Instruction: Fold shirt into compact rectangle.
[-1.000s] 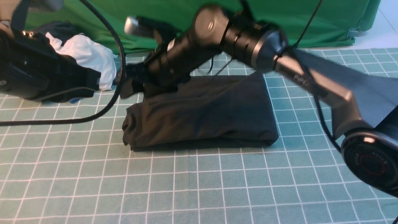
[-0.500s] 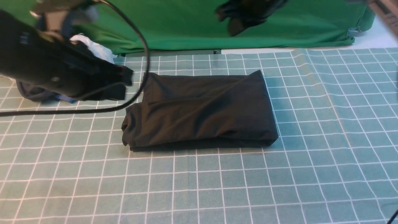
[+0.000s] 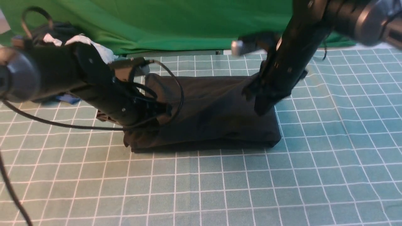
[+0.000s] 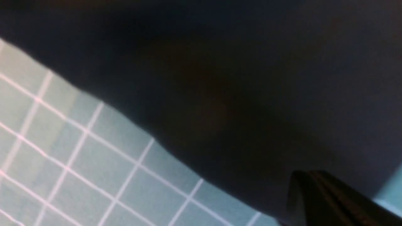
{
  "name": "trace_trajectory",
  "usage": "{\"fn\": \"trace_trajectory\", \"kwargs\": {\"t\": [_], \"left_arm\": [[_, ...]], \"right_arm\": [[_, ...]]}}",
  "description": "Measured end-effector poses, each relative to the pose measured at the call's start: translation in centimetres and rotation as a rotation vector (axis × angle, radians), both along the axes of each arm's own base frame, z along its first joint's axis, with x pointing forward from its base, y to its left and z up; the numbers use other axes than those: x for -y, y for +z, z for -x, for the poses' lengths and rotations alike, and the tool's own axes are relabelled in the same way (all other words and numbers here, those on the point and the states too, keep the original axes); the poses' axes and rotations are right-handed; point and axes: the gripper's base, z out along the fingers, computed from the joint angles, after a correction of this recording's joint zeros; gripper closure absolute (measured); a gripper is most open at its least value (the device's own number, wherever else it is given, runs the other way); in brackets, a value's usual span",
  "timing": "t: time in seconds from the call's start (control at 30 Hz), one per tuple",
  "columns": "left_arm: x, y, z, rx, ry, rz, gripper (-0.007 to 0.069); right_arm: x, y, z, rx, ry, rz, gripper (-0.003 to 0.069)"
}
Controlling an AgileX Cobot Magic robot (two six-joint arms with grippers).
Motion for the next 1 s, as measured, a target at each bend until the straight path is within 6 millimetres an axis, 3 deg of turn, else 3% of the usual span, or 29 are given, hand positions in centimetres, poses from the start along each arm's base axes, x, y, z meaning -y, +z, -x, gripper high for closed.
{"fn": "trace_trajectory", "kwargs": {"t": [0.13,0.33,0.43,0.6,0.73,0.87,1.0], "left_arm": [[-1.1,-1.9,-0.5,-0.060,0.083,-0.030,0.0613],[-2.0,-2.3,-0.6,-0.094,0.154,-0.056,0.0613],[-2.2,-0.9,-0.3,-0.057,0.146,-0.060,0.0613],[-2.5,5.0,0.4,0.132,0.159,-0.024,0.0613],[-2.3,7.7,0.1,0.210,0.179,0.035,0.0613],[-0.9,7.2,-1.0,0.204,0.129,0.115,0.0613],[2.9,4.0,-2.5,0.143,0.007,0.178,0.0613]], "right_arm": [[1.2,-4.4,0.9,-0.075,-0.030,0.048,0.0662],[3.2,-6.5,1.7,-0.156,-0.089,0.081,0.0662],[3.8,-5.5,1.7,-0.137,-0.099,0.080,0.0662],[4.1,-0.6,2.2,0.000,-0.108,0.018,0.0662],[3.7,2.8,2.0,0.093,-0.116,-0.063,0.0662],[2.7,3.7,0.6,0.123,-0.110,-0.120,0.0662],[1.0,2.6,-1.1,0.111,-0.094,-0.139,0.0662]]}}
